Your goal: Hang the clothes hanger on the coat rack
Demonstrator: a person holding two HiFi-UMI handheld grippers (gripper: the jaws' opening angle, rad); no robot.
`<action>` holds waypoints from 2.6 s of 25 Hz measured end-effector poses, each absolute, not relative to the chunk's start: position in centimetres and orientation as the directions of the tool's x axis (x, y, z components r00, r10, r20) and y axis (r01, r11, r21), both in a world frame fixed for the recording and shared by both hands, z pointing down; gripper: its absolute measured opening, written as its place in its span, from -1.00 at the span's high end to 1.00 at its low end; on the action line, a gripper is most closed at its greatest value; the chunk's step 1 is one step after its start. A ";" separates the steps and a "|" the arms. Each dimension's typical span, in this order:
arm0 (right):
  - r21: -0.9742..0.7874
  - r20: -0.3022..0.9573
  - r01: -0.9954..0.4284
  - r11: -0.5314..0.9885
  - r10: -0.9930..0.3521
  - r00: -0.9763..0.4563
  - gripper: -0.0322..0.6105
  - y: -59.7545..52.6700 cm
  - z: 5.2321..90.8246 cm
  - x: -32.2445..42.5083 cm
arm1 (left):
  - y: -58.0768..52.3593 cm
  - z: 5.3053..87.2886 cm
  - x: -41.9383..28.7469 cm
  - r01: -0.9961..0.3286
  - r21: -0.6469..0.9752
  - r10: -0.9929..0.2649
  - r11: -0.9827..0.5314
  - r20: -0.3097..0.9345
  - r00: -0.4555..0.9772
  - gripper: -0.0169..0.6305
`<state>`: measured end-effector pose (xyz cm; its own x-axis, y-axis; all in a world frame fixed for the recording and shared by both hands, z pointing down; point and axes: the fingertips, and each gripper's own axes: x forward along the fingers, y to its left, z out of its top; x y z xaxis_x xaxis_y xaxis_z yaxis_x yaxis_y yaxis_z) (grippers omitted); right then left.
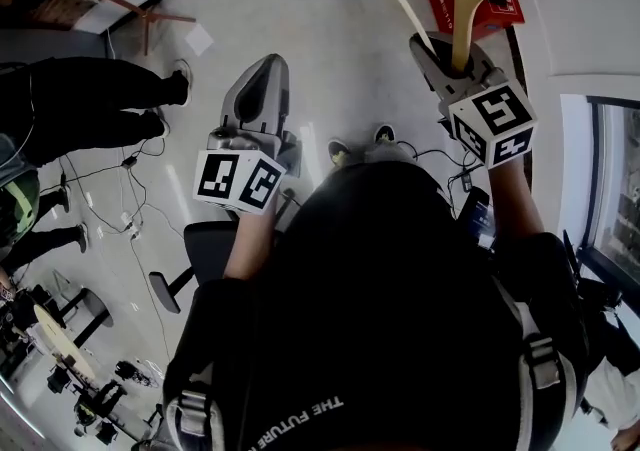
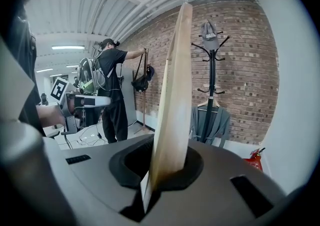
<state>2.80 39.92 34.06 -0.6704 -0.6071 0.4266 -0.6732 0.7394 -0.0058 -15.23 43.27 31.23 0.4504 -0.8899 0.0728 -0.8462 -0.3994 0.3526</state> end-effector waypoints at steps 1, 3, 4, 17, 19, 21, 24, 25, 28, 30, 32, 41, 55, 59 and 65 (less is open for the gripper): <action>-0.005 0.429 -0.669 0.743 -0.603 -0.673 0.81 39.7 34.2 2.6 | 43.0 31.3 -15.4 -0.849 0.352 -0.892 -0.395 0.076 0.446 0.91; -0.006 0.430 -0.662 0.749 -0.596 -0.678 0.81 38.9 34.6 2.5 | 42.2 31.4 -15.5 -0.854 0.348 -0.895 -0.387 0.082 0.439 0.91; -0.006 0.429 -0.660 0.752 -0.594 -0.681 0.81 38.4 34.7 2.6 | 41.6 31.5 -15.3 -0.856 0.344 -0.895 -0.386 0.083 0.438 0.91; 0.047 0.422 -0.573 0.819 -0.536 -0.731 0.81 30.1 35.2 7.7 | 33.4 30.4 -7.8 -0.878 0.293 -0.900 -0.379 0.102 0.423 0.91; 0.039 0.419 -0.569 0.821 -0.530 -0.737 0.81 28.5 35.2 8.7 | 31.9 30.4 -6.8 -0.881 0.289 -0.900 -0.376 0.110 0.421 0.91; 0.030 0.417 -0.567 0.823 -0.526 -0.742 0.81 27.0 35.3 9.4 | 30.5 30.5 -6.1 -0.884 0.284 -0.901 -0.371 0.120 0.416 0.91; 0.014 0.413 -0.561 0.828 -0.516 -0.751 0.81 25.3 35.6 10.4 | 28.8 30.4 -4.9 -0.889 0.277 -0.902 -0.365 0.129 0.411 0.91; 0.010 0.411 -0.560 0.828 -0.514 -0.753 0.81 24.8 35.6 10.7 | 28.3 30.3 -4.5 -0.889 0.279 -0.903 -0.364 0.130 0.410 0.91; 0.000 0.401 -0.559 0.829 -0.512 -0.760 0.81 23.5 35.5 11.4 | 26.9 30.0 -3.3 -0.887 0.281 -0.901 -0.366 0.133 0.413 0.91; -0.002 0.397 -0.561 0.828 -0.514 -0.761 0.81 22.9 35.5 11.8 | 26.1 30.0 -2.8 -0.886 0.276 -0.897 -0.372 0.139 0.420 0.91; -0.008 0.395 -0.567 0.824 -0.518 -0.759 0.81 22.1 35.6 11.8 | 25.3 30.0 -2.7 -0.884 0.272 -0.894 -0.379 0.140 0.426 0.91; 0.013 0.394 -0.591 0.807 -0.547 -0.739 0.81 18.9 35.5 11.1 | 22.1 30.3 -3.6 -0.874 0.275 -0.887 -0.400 0.123 0.445 0.91; 0.064 0.415 -0.609 0.791 -0.576 -0.704 0.81 6.8 34.2 3.5 | 9.5 30.5 -11.2 -0.850 0.304 -0.875 -0.431 0.091 0.476 0.91; 0.074 0.426 -0.605 0.793 -0.574 -0.699 0.81 5.0 34.2 1.2 | 7.7 30.7 -13.5 -0.844 0.320 -0.875 -0.431 0.081 0.478 0.91; 0.078 0.439 -0.591 0.803 -0.560 -0.702 0.81 3.3 34.7 -2.1 | 6.2 31.2 -17.1 -0.847 0.328 -0.882 -0.418 0.077 0.465 0.91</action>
<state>-2.09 3.26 34.74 -0.7024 -0.5599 0.4395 -0.5910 0.8029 0.0781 -17.13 6.24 31.19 0.4654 -0.8818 0.0768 -0.8469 -0.4184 0.3282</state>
